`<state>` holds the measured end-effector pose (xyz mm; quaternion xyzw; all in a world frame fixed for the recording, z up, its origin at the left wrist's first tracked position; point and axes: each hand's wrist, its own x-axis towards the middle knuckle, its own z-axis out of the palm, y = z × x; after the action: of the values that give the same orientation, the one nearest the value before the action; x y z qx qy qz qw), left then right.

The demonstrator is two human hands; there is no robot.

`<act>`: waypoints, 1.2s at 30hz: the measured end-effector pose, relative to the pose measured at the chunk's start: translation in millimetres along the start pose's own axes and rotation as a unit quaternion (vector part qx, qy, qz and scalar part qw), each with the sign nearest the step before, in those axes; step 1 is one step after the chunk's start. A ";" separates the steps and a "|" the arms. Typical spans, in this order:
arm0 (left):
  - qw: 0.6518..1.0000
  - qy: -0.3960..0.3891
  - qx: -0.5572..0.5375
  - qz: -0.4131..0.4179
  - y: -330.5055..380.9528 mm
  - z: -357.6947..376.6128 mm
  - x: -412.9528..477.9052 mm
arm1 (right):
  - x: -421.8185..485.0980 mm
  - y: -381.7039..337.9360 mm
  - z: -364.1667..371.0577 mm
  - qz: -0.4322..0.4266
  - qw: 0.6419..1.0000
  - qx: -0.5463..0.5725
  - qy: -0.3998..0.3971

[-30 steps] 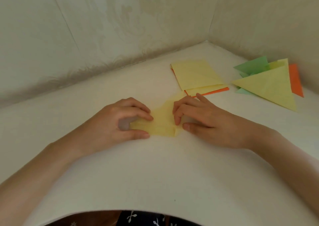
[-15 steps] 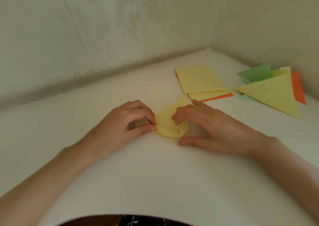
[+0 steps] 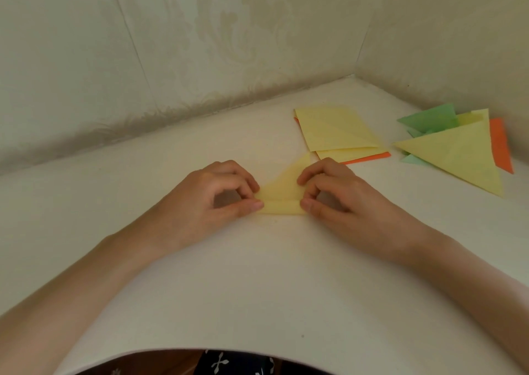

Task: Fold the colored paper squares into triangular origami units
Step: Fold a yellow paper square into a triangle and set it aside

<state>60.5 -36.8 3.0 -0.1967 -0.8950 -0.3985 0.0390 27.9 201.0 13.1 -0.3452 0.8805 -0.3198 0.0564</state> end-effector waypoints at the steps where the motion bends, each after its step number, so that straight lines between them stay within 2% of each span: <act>1: 1.000 -0.001 -0.003 -0.009 0.4 -0.1 0.2 | -0.4 -1.5 -0.3 0.014 1.000 -0.003 -0.001; 7: 0.998 0.018 0.050 -0.036 -0.6 2.8 1.9 | -3.0 -8.8 -2.9 0.060 0.998 -0.028 0.007; 13: 0.994 0.031 0.092 -0.047 2.5 4.5 0.5 | -2.6 -12.7 3.7 0.052 0.992 -0.114 0.030; 21: 0.988 0.011 0.152 0.027 -2.4 -2.4 -4.1 | -3.9 -10.6 10.2 0.037 0.983 -0.174 0.052; 23: 0.982 -0.009 0.172 0.082 -0.7 -4.0 -7.0 | -4.5 -7.1 12.3 0.037 0.982 -0.180 0.054; 25: 0.962 -0.017 0.213 0.169 0.7 -1.0 -9.9 | -4.8 -2.4 13.5 0.036 0.981 -0.184 0.053; 27: 0.946 -0.022 0.237 0.220 2.1 2.6 -12.5 | -4.2 1.7 13.7 0.036 0.983 -0.176 0.038; 30: 0.945 -0.025 0.232 0.230 2.3 2.3 -15.4 | -4.1 4.6 10.5 0.044 0.986 -0.157 0.020; 36: 0.942 -0.052 0.268 0.193 8.3 5.7 -17.3 | 1.2 -11.0 17.1 0.122 0.976 -0.171 0.062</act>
<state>80.1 -33.2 1.0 -0.3684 -0.9143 -0.1180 0.1198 38.8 185.2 6.4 -0.2193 0.9595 -0.1756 -0.0199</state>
